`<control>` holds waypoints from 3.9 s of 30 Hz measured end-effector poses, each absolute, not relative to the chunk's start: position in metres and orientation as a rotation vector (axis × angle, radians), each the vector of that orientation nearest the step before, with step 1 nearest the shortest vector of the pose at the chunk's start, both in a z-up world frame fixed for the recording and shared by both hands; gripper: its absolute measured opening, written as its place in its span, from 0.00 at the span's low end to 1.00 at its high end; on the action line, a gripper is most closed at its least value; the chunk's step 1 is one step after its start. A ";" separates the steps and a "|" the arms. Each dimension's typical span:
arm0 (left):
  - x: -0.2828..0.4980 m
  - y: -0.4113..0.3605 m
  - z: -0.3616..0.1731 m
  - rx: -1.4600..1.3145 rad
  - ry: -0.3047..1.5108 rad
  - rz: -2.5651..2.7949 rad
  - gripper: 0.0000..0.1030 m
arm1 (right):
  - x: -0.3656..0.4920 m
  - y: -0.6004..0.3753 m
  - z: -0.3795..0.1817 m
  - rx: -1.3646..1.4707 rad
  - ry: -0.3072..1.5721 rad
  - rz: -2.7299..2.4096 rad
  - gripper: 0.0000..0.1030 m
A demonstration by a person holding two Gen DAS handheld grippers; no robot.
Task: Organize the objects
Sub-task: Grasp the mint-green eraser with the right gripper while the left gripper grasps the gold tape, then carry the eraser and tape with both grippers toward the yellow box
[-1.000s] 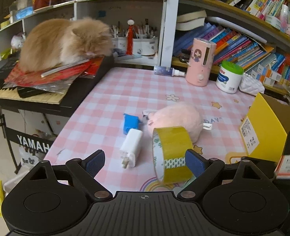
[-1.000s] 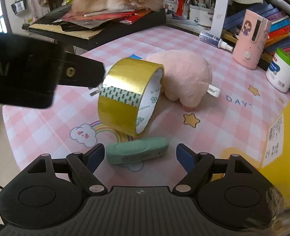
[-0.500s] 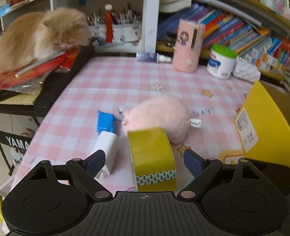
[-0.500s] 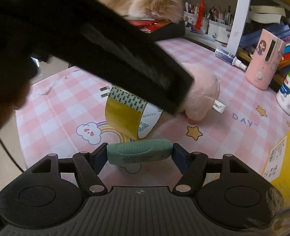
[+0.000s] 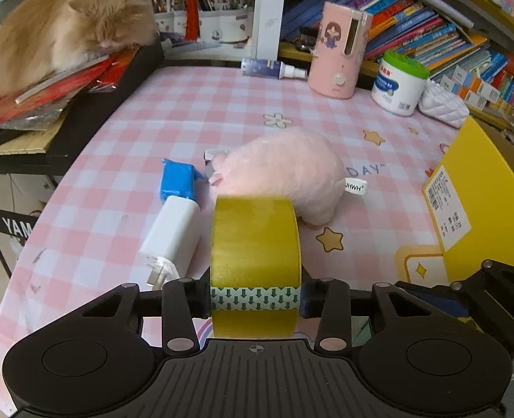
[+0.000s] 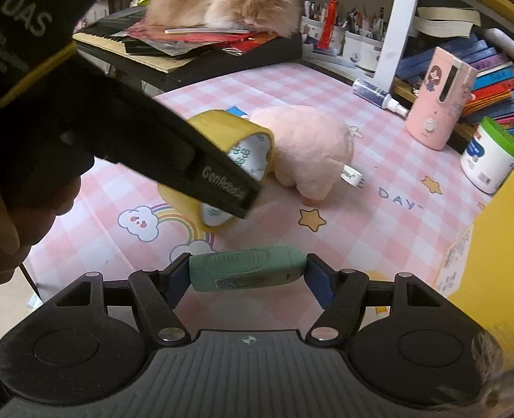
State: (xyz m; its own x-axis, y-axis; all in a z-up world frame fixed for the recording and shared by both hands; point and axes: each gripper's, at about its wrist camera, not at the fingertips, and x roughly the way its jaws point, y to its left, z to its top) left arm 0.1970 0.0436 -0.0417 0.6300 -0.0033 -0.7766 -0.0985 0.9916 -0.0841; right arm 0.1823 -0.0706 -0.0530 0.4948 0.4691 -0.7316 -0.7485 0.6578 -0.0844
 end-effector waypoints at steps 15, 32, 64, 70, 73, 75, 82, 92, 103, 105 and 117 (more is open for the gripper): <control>0.137 0.053 -0.005 -0.155 0.753 -0.016 0.39 | 0.153 -0.075 -0.040 -0.356 0.761 0.639 0.65; 0.045 0.075 0.004 -0.184 0.725 -0.044 0.39 | 0.073 -0.070 -0.014 -0.307 0.728 0.567 0.65; -0.031 0.020 -0.003 -0.066 0.773 -0.314 0.39 | -0.039 -0.128 -0.024 -0.136 0.808 0.266 0.65; -0.029 -0.007 -0.005 -0.029 0.783 -0.403 0.39 | -0.049 -0.153 -0.028 -0.092 0.833 0.174 0.65; -0.028 -0.019 -0.005 -0.013 0.783 -0.444 0.39 | -0.054 -0.167 -0.028 -0.068 0.842 0.120 0.65; -0.027 -0.027 -0.005 -0.004 0.783 -0.465 0.39 | -0.056 -0.177 -0.029 -0.051 0.847 0.087 0.65; -0.024 -0.056 -0.005 0.030 0.788 -0.538 0.39 | -0.066 -0.206 -0.028 -0.008 0.853 -0.001 0.65; -0.010 -0.079 -0.004 0.046 0.778 -0.565 0.39 | -0.059 -0.239 -0.029 0.046 0.871 -0.080 0.65; 0.015 -0.098 0.021 0.061 0.664 -0.561 0.39 | -0.023 -0.262 -0.016 0.043 0.831 -0.083 0.65; 0.020 -0.103 0.028 0.065 0.623 -0.561 0.39 | -0.014 -0.269 -0.009 0.063 0.818 -0.086 0.65; 0.070 -0.132 0.069 0.068 0.428 -0.492 0.39 | 0.063 -0.314 0.050 0.149 0.664 -0.036 0.65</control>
State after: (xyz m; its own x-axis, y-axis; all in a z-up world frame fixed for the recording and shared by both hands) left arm 0.0705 -0.1320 0.0686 0.7951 -0.4433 -0.4138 0.4714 0.8811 -0.0381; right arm 0.0632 -0.3141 0.0499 0.7873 0.0146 -0.6163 0.0807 0.9887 0.1265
